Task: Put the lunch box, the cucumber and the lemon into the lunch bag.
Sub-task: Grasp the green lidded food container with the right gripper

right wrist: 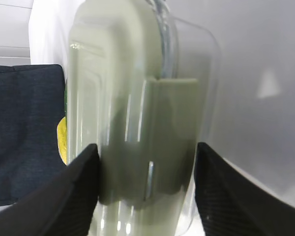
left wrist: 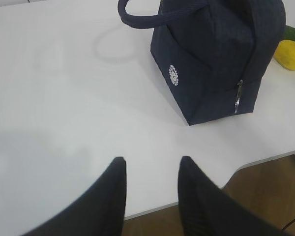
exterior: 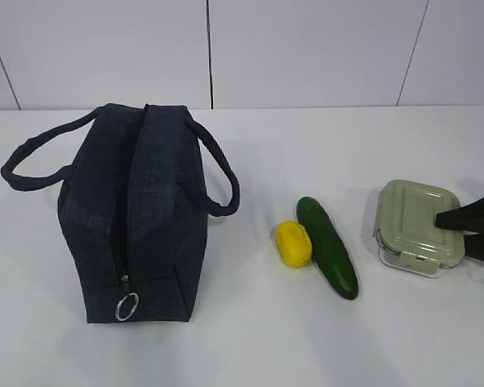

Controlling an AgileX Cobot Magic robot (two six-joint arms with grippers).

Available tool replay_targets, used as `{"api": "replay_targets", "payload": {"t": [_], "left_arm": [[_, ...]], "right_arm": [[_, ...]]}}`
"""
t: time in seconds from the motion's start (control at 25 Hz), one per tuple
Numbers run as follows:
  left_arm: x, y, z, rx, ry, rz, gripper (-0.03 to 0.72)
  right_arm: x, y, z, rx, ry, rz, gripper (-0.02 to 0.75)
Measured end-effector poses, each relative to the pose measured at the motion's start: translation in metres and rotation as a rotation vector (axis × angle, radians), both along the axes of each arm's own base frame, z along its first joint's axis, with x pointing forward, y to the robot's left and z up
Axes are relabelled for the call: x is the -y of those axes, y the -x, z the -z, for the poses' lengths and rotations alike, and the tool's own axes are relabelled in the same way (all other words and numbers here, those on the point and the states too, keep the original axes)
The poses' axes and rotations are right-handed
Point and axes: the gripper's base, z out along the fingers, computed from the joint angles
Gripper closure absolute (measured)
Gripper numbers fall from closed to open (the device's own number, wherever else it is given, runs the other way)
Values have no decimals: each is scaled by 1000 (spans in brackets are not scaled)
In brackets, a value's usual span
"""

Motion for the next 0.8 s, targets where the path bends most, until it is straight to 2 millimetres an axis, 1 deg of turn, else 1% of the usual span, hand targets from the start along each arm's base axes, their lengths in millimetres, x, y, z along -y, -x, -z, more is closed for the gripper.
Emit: {"api": "replay_targets", "payload": {"t": [0.32, 0.52, 0.8], "left_arm": [[0, 0, 0, 0, 0, 0, 450], [0, 0, 0, 0, 0, 0, 450], [0, 0, 0, 0, 0, 0, 450]], "right_arm": [[0, 0, 0, 0, 0, 0, 297], [0, 0, -1, 2, -7, -4, 339], [-1, 0, -1, 1, -9, -4, 341]]}}
